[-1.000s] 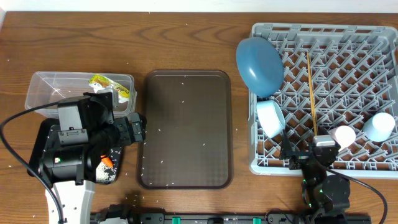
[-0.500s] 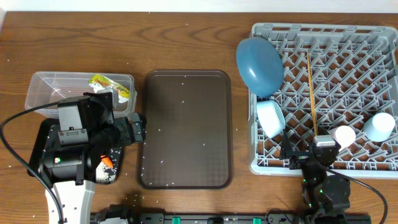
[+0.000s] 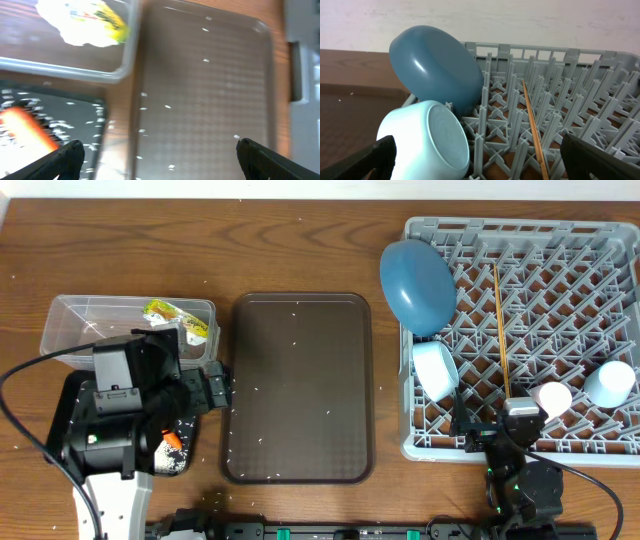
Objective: Sort waste into correct bins and load items into the dishwasher rack
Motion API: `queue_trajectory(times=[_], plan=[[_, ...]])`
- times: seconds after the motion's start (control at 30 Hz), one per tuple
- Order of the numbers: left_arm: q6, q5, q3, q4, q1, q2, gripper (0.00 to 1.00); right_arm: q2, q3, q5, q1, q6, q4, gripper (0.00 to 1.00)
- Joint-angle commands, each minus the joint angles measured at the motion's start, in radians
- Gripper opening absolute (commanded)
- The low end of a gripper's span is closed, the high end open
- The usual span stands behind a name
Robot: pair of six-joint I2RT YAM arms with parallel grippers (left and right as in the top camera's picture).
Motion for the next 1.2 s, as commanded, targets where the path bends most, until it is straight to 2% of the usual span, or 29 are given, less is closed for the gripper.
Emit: queue_trajectory(times=[0.0,0.17,0.37,0.63,0.83,1.07,1.17], plan=[[0.010,-0.164,0.014,0.000,-0.009,-0.047,0.98,-0.009,-0.010,0.008,-0.015,0.014,0.003,0.99],[0.010,-0.203,-0.005,0.005,-0.009,-0.133,0.98,-0.009,-0.010,0.008,-0.015,0.014,0.003,0.99],[0.082,-0.274,-0.095,0.169,-0.067,-0.301,0.98,-0.009,-0.010,0.008,-0.015,0.014,0.003,0.99],[0.107,-0.275,-0.351,0.397,-0.082,-0.595,0.98,-0.009,-0.010,0.008,-0.015,0.014,0.003,0.99],[0.107,-0.274,-0.536,0.502,-0.082,-0.797,0.98,-0.009,-0.010,0.008,-0.015,0.014,0.003,0.99],[0.107,-0.274,-0.696,0.640,-0.082,-0.940,0.98,-0.009,-0.010,0.008,-0.015,0.014,0.003,0.99],[0.106,-0.273,-0.745,0.697,-0.083,-0.940,0.98,-0.009,-0.010,0.008,-0.015,0.014,0.003,0.99]])
